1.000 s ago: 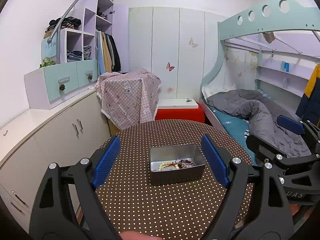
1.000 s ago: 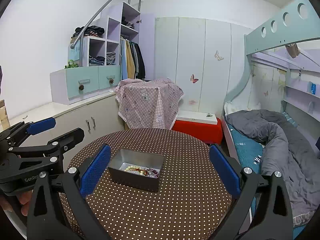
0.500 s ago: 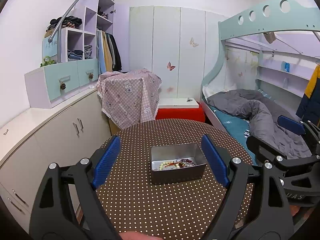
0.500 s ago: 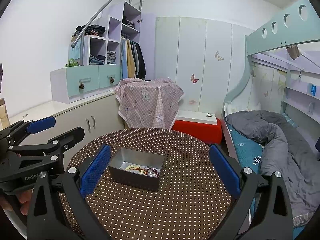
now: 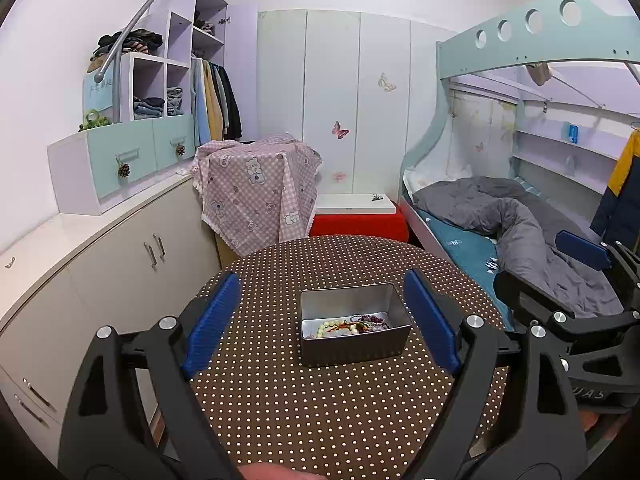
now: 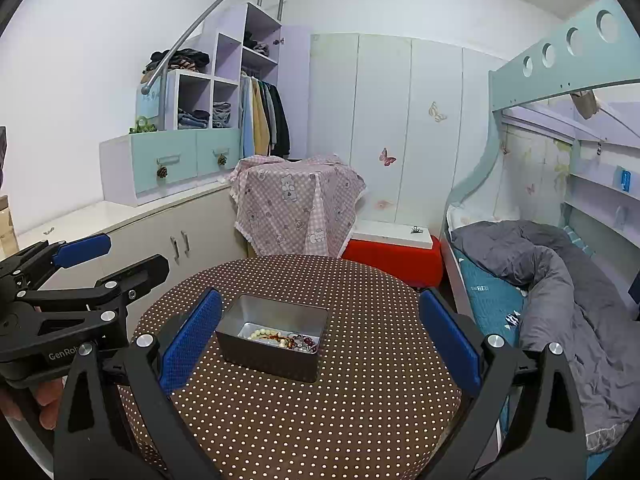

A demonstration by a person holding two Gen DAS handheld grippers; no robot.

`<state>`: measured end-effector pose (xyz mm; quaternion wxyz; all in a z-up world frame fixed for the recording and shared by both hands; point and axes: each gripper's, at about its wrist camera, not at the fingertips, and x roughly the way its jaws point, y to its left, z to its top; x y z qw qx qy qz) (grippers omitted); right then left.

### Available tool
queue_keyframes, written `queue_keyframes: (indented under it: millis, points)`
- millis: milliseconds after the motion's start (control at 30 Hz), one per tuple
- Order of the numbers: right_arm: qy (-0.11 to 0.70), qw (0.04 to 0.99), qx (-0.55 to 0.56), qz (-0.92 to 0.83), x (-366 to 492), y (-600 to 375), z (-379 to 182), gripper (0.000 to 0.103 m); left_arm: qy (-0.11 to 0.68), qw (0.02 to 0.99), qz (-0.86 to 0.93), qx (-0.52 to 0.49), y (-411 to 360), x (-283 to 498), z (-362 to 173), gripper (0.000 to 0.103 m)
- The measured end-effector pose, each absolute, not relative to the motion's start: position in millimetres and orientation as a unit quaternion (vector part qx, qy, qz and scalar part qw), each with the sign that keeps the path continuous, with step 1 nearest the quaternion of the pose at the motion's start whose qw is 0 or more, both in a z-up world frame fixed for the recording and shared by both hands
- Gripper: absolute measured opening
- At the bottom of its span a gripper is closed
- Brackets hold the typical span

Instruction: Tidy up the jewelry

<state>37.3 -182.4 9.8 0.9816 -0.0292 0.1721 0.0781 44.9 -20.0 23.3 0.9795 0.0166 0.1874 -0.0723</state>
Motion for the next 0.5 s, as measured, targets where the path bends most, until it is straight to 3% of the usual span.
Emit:
queue_keyframes:
  millis: [500]
  points:
    - [0.175,0.981,-0.027,0.073,35.4,-182.1,10.6,0.095,0.187,0.98,-0.069,0.02,-17.5,43.8,25.9,0.086]
